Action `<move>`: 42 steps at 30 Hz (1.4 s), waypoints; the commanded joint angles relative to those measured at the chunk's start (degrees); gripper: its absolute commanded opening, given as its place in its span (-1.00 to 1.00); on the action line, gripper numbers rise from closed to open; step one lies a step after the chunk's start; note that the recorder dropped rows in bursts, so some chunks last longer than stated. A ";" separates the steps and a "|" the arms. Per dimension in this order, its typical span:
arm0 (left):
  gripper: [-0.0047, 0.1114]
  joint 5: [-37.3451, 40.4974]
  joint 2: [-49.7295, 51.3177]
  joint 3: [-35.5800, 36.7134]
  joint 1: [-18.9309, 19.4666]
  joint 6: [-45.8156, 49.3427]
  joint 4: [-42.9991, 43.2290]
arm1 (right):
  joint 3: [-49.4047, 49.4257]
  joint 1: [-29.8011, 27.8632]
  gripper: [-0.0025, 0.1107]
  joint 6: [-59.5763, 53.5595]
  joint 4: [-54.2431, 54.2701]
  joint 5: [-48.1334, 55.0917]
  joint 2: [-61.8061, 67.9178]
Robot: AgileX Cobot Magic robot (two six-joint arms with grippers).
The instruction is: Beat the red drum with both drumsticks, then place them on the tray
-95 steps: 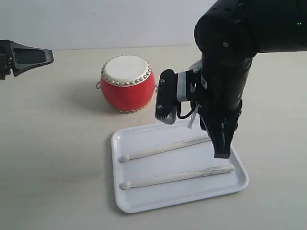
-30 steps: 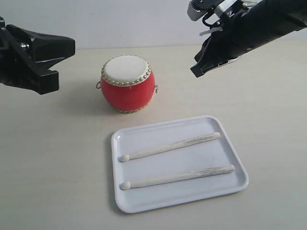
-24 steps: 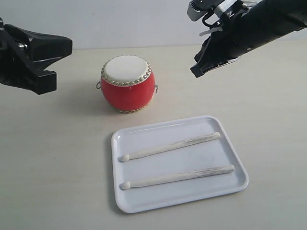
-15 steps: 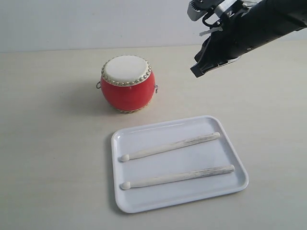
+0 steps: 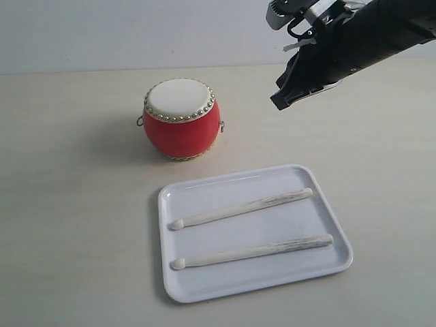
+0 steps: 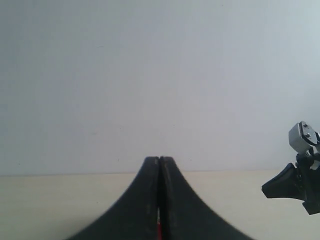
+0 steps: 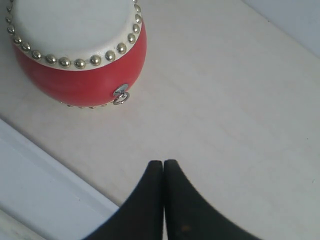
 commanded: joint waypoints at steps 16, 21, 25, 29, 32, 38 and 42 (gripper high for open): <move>-0.92 -4.50 -14.33 12.13 0.16 -104.08 101.71 | -0.09 -0.28 -0.96 -0.48 0.46 -0.63 -0.02; -0.92 -4.76 -17.18 15.73 0.16 -103.93 101.71 | -0.09 -0.28 -0.96 -0.48 0.46 -0.63 -0.02; -0.92 -4.74 -19.31 17.71 0.16 -102.07 101.71 | -0.09 -0.28 -0.96 -0.48 0.46 -0.63 -0.02; -0.92 -4.91 -19.97 18.29 0.16 -98.91 101.71 | -0.09 -0.28 -0.96 -0.48 0.46 -0.63 -0.02; -0.92 -3.33 -19.97 18.29 0.16 -97.64 101.71 | -0.09 -0.28 -0.96 -0.48 0.46 -0.63 -0.02; -0.92 -0.14 -19.97 18.29 0.16 -97.64 101.71 | -0.09 -0.28 -0.96 -0.48 0.46 -0.63 -0.02; -0.92 2.32 -19.97 18.29 0.16 -97.64 101.71 | -0.09 -0.28 -0.96 -0.48 0.46 -0.63 -0.02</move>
